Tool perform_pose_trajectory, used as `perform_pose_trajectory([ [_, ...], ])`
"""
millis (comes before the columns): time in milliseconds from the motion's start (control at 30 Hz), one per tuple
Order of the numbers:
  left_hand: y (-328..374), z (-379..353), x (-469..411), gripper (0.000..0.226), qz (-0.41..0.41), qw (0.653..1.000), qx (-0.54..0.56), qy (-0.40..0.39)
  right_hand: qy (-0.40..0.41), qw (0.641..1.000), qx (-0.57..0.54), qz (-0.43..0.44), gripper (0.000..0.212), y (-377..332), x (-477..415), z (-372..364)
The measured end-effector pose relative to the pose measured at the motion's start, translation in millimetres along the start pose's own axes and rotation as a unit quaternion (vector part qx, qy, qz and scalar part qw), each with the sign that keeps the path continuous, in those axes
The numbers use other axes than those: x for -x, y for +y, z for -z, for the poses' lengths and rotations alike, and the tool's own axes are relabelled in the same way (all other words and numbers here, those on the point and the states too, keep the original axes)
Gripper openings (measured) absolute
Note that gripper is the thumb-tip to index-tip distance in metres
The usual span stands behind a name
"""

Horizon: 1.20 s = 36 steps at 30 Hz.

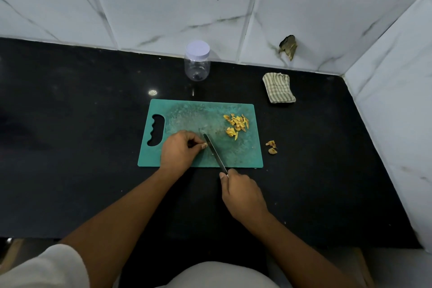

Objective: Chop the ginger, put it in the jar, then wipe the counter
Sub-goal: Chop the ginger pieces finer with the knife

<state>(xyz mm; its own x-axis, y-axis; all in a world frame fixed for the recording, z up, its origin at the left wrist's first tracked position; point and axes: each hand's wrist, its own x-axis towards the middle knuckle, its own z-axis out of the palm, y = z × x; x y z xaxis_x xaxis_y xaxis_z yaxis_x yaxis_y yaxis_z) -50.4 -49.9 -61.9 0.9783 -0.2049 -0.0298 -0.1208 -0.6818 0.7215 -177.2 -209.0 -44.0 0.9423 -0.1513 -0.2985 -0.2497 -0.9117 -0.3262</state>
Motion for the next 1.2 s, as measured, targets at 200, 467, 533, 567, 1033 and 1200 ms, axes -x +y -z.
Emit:
perform_pose_trajectory([
  [200,-2,-1,-1,0.007,-0.002,1.0,0.007,-0.002,0.014,1.0,-0.002,0.01,0.041,2,4,0],
  [467,-2,-1,-1,0.009,-0.002,1.0,0.01,-0.006,-0.002,1.0,0.007,-0.019,0.039,-5,3,-2],
  [533,-4,-2,-2,0.009,-0.004,1.0,0.01,-0.003,-0.009,0.999,0.018,-0.032,0.039,-9,2,-2],
  [567,-4,-3,-2,0.008,-0.003,1.0,0.009,-0.002,-0.013,0.999,0.025,-0.036,0.039,-11,0,-3],
  [1033,-6,-3,0,0.003,-0.005,1.0,0.0,0.005,0.014,1.0,-0.002,-0.009,0.039,-5,8,-1],
  [1200,-6,-4,1,0.005,-0.012,1.0,-0.004,0.012,0.008,1.0,-0.002,-0.002,0.038,-5,8,1],
])
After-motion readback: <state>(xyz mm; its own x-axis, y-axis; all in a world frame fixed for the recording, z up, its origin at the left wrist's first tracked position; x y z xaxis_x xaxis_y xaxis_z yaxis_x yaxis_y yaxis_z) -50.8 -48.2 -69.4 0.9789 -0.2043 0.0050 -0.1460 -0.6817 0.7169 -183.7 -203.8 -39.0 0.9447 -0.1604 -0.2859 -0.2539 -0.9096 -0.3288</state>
